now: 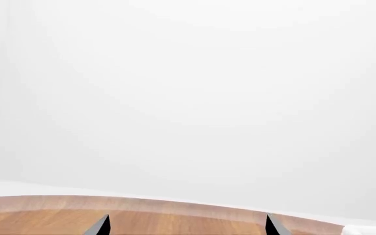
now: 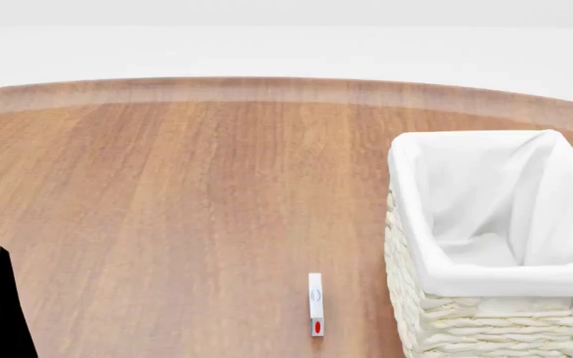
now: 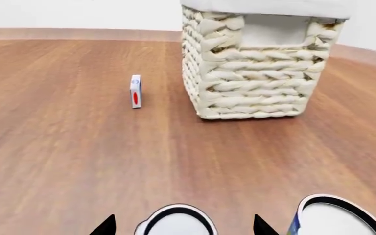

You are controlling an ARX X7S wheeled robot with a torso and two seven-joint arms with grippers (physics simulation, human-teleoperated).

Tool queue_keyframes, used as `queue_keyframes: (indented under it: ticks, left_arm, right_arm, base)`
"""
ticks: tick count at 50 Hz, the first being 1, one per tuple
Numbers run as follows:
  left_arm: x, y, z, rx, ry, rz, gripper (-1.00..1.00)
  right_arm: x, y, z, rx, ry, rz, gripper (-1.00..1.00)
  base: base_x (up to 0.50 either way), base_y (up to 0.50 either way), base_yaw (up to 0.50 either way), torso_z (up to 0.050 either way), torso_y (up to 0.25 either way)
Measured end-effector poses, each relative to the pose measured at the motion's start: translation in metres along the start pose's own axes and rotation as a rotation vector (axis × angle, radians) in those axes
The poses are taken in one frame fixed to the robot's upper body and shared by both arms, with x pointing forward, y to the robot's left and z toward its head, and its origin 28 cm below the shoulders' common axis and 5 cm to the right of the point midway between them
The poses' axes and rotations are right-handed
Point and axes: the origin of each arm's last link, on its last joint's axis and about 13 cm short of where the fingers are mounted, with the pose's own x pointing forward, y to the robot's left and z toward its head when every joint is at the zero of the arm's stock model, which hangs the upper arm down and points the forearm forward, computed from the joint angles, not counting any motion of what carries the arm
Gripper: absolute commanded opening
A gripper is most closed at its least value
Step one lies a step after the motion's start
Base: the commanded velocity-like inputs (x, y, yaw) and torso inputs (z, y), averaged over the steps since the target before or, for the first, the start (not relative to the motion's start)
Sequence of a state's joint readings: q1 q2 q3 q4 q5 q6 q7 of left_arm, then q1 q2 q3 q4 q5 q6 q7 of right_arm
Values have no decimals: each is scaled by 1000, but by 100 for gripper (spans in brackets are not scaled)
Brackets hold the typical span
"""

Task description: Pick up the tomato sauce, and put it in the basket.

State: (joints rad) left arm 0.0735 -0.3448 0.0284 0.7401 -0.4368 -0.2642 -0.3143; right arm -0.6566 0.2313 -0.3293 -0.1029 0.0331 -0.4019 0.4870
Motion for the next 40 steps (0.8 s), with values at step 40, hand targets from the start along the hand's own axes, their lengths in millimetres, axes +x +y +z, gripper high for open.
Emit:
queue_keyframes:
  ticks: [40]
  left_arm:
    - [-1, 2, -5, -6, 8, 0, 100]
  right_arm:
    - [18, -2, -26, 35, 53, 25, 100]
  base:
    - [0, 0, 0, 0, 0]
